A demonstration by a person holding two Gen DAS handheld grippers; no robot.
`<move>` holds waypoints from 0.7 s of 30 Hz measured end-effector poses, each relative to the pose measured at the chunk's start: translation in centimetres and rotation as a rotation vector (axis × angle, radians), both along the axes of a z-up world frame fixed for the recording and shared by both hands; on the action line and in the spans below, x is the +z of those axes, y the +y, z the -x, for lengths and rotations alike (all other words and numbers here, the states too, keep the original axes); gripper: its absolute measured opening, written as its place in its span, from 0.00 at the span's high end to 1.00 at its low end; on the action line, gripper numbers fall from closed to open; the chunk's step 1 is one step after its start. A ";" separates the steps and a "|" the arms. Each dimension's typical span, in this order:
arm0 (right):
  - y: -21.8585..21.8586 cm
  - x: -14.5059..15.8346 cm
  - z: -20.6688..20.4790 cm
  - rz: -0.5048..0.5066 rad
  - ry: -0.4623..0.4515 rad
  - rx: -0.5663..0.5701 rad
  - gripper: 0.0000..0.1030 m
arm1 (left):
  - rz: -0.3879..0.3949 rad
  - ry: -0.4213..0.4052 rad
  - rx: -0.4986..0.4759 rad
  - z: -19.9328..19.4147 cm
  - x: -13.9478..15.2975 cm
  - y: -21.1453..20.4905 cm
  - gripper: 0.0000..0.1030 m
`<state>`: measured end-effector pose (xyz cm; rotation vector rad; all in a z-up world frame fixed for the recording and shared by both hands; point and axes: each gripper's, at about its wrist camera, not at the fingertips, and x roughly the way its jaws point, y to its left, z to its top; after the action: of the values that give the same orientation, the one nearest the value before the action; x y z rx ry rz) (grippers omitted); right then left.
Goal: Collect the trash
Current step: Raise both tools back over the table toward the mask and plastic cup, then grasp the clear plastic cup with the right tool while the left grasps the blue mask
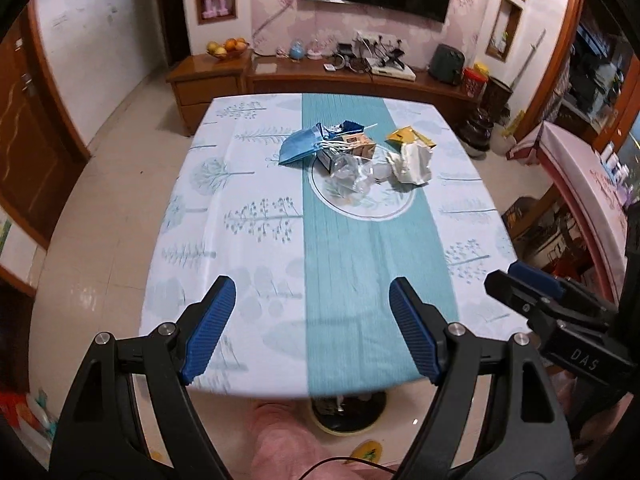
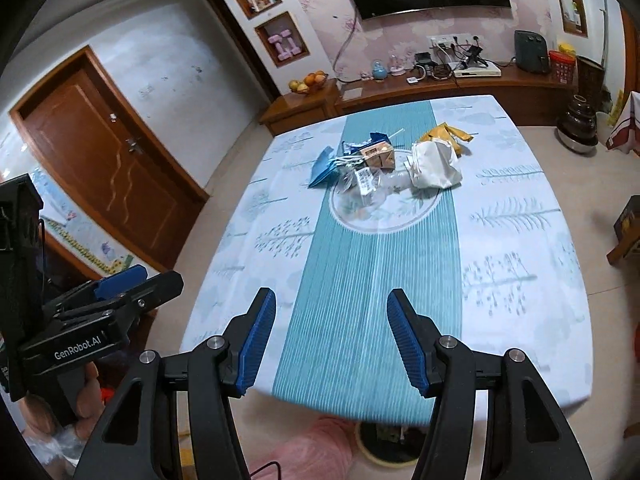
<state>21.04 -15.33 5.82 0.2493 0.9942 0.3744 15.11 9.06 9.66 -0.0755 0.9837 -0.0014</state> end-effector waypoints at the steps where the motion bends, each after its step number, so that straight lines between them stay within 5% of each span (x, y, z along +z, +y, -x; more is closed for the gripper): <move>1: 0.5 -0.6 -1.3 0.007 0.005 -0.010 0.43 | -0.003 0.014 -0.020 -1.8 -0.6 0.7 0.25; 7: 5.0 -5.6 -9.9 0.100 0.063 -0.074 0.43 | -0.016 0.106 -0.127 -12.2 -4.6 4.3 0.25; 14: 11.4 -12.4 -17.6 0.328 0.038 -0.086 0.43 | -0.040 0.186 -0.268 -22.2 -10.0 7.1 0.25; 21: 16.5 -18.0 -22.0 0.598 -0.036 -0.035 0.43 | -0.065 0.201 -0.365 -26.8 -13.9 8.1 0.25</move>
<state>43.00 1.13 -12.14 -0.2802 1.0211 0.0385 41.89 17.18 -4.20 0.1675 1.1863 -0.3009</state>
